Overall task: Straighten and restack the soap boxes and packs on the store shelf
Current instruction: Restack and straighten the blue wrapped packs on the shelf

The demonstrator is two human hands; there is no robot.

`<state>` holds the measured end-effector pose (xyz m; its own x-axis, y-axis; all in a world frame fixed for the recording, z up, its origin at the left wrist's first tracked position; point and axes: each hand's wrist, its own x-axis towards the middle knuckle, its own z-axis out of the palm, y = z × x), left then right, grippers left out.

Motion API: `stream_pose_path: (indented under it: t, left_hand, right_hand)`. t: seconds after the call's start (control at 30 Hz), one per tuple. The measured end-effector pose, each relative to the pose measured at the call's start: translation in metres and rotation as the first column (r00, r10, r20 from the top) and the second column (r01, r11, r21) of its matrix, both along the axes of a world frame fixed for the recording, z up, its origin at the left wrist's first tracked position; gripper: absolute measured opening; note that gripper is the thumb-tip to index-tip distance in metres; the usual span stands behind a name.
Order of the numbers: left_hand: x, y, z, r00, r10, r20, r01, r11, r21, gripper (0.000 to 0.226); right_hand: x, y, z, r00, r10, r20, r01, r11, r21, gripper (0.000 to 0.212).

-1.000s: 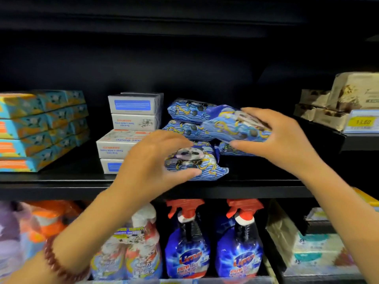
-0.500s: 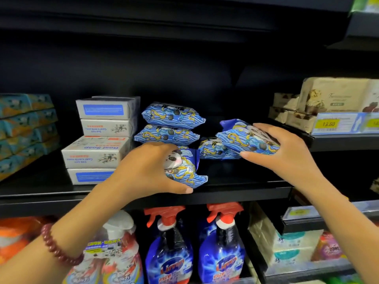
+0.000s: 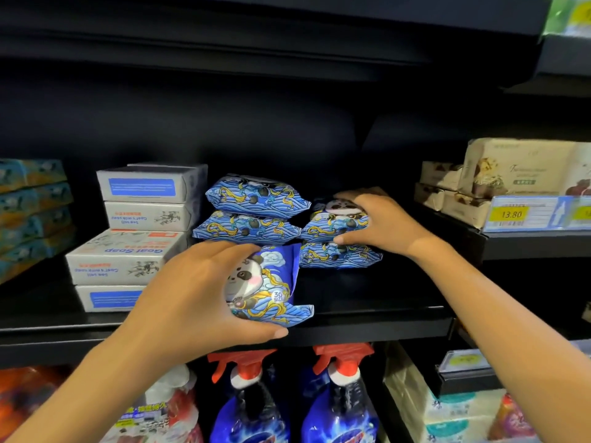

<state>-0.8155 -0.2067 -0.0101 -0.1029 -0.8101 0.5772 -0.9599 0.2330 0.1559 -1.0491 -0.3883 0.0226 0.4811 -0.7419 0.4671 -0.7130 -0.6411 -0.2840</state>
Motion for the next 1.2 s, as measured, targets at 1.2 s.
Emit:
stream_pose_path:
  t: [1.2]
  left_hand:
    - [-0.107,-0.101,0.101,0.969,-0.219,0.117,0.224,0.974,-0.036,0.091]
  right_hand:
    - [-0.039,0.097,-0.079,0.995,0.104,0.007,-0.105,0.991,0.081,0.062]
